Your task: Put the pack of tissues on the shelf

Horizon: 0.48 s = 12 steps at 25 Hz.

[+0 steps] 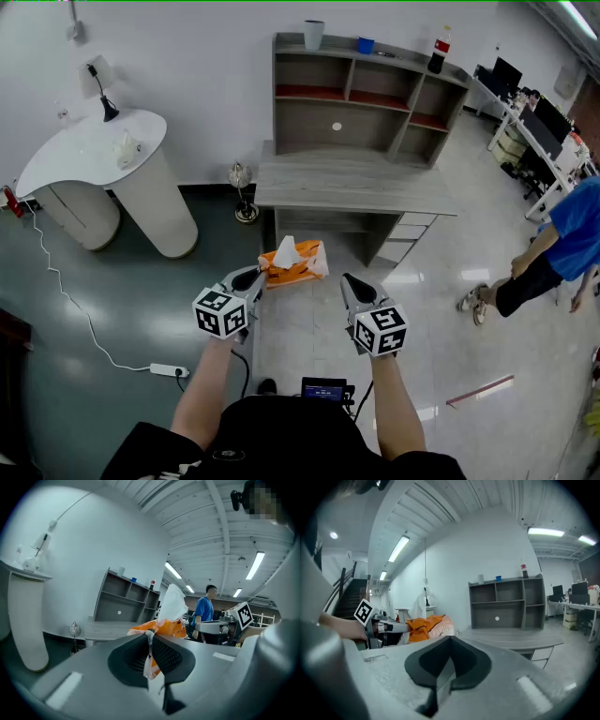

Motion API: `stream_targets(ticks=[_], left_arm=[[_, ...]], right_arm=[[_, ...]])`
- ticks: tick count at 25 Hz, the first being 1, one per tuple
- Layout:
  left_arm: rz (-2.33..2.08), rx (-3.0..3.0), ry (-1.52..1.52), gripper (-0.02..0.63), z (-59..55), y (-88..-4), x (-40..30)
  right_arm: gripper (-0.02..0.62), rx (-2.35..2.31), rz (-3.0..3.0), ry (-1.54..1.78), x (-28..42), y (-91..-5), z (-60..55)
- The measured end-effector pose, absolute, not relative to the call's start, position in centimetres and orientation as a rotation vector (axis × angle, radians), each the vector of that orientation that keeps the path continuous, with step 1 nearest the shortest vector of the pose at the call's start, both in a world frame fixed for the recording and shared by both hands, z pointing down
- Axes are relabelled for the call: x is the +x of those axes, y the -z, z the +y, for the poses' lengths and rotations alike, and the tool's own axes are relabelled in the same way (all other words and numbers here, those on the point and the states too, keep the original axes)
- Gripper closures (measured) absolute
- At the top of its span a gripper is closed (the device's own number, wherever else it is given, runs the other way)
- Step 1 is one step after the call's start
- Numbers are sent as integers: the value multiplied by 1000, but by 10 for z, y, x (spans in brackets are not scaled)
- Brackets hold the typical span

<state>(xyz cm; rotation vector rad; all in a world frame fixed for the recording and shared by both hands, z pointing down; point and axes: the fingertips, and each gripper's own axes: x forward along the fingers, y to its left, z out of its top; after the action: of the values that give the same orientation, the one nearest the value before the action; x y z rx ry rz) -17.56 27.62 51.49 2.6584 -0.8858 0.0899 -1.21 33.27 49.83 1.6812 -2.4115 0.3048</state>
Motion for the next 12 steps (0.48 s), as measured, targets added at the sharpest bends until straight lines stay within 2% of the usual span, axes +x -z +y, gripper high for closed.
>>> stream_targets(ticks=[12], left_arm=[[-879,2660,-95,594,276,-516,-175]], right_arm=[[597,1684,-2410,-312,-11,-499,334]])
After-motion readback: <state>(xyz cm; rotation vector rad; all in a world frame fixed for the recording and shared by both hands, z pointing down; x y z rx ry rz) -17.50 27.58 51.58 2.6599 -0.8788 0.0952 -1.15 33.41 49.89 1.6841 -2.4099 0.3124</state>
